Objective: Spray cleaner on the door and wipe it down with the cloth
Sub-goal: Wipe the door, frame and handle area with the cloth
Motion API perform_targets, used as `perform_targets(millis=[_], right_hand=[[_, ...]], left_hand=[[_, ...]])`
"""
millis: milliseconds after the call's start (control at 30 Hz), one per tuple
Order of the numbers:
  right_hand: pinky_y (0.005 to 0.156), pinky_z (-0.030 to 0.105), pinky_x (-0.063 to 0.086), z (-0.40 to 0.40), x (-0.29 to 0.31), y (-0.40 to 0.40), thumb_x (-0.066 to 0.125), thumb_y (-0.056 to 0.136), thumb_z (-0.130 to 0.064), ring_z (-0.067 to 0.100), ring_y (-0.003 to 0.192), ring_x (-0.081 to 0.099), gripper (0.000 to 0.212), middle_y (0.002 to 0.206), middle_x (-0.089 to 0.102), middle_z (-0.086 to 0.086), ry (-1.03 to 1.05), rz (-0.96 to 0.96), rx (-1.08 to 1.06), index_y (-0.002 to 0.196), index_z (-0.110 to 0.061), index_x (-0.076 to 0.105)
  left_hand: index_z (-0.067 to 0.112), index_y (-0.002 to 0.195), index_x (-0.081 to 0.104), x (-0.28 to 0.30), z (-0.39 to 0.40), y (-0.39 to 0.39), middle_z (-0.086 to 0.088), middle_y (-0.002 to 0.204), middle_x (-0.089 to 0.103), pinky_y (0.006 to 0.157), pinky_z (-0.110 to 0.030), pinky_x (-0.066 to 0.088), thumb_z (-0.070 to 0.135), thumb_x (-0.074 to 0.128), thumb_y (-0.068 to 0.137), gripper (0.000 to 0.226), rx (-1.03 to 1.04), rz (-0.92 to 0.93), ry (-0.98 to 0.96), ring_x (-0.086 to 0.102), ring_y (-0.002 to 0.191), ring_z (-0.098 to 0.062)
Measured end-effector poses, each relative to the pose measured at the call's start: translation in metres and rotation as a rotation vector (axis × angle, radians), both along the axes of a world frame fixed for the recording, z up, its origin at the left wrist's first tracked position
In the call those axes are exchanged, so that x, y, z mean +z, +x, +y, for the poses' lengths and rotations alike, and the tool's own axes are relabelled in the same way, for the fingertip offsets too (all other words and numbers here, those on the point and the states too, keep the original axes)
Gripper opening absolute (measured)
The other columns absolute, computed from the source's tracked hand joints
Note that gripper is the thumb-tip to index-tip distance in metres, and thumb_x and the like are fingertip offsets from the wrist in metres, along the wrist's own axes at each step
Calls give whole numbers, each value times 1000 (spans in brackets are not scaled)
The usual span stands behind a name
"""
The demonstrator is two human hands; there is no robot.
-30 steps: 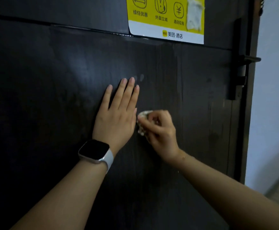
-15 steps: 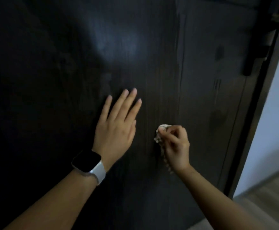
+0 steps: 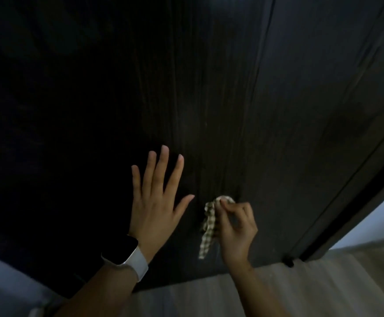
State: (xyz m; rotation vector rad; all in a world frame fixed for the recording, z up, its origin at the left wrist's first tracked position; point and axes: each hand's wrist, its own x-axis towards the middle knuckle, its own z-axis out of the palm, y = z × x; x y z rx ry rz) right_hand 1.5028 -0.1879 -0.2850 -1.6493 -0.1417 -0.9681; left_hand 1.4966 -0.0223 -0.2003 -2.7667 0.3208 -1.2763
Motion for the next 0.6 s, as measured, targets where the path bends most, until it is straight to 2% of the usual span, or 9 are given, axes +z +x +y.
perform_targets(millis=[67,133,200,233,333,500,600], right_hand=[[71,14,48,2,-39,-6,72,79,6,7,74,60,17,78,59,3,82,185,-6,79,-11,69],[71,20,53,5,-79,-11,73,81,2,8,74,63,26,77,64,-2,241,443,-43,73,-20,63],[70,23,53,6,-108,-12,71,82,0,17,74,66,24,74,67,-3,426,636,-65,71,-19,62],[68,23,51,7,-116,-12,70,83,0,16,73,66,22,73,67,-2,469,663,-67,71,-17,62],[73,26,51,9,-108,-12,68,84,2,8,74,65,16,77,67,1,463,548,-75,75,-10,63],[80,21,52,16,-89,3,67,86,2,20,85,64,11,87,64,13,413,205,-178,83,-8,62],[78,21,52,26,-126,8,64,89,0,16,83,63,12,87,63,16,560,255,-238,84,-10,59]], left_hand=[[21,155,-1,-12,-4,-1,-7,161,-17,120,-49,-6,54,41,89,84,-23,-2,1,-9,149,-27],[22,155,1,-31,-8,-2,-6,161,-16,120,-49,-5,53,42,90,83,-51,15,-8,-8,149,-26],[22,155,1,-52,-9,-1,-6,161,-15,120,-50,-4,53,40,91,81,-62,28,8,-8,149,-26],[23,155,0,-59,-8,2,-6,161,-16,119,-50,-5,54,37,92,79,-51,20,31,-9,149,-26],[23,154,-3,-70,-4,15,-7,160,-21,116,-51,-9,55,34,91,80,-17,-23,88,-17,147,-26],[20,154,-6,-75,-2,15,-9,157,-28,116,-50,-15,57,35,94,81,-16,-39,116,-24,145,-26],[20,154,-8,-76,-1,15,-10,155,-32,115,-51,-17,60,46,92,91,-20,-9,119,-28,143,-27]])
